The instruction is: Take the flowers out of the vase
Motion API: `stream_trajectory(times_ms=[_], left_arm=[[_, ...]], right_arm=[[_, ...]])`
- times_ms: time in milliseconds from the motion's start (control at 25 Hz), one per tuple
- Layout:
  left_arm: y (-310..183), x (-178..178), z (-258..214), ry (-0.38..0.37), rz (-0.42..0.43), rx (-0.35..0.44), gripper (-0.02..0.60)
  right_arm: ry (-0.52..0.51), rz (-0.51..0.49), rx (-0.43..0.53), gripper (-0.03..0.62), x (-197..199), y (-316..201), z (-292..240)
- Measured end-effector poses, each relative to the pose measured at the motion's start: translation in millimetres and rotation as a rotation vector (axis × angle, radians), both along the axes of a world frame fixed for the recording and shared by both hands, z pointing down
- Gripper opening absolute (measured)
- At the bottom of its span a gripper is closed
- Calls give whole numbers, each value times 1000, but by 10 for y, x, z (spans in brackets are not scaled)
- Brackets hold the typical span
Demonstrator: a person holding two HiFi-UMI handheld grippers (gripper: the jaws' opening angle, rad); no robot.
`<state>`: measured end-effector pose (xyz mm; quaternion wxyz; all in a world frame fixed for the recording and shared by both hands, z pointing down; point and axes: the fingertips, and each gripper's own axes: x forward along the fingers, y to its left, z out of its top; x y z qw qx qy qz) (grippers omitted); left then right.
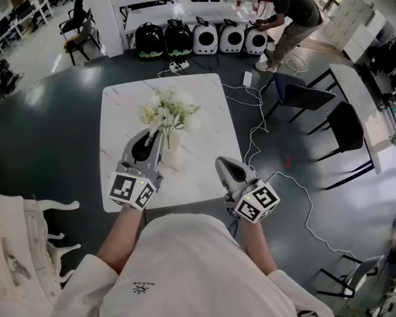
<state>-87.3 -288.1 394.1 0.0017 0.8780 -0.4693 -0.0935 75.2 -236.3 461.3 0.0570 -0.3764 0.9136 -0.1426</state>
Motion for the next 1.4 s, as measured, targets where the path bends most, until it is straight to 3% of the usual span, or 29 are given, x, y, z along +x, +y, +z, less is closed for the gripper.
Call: stream_trajectory(times_ms=[1120,1400], left_arm=[[312,-312,-784,57,-86,146,17],[448,-359,-794,50,-111,139,17]], right_arm=[[-1,-123,102,2,-554,-183,-387],[-6,-155,99,2,-618,-140,-388]])
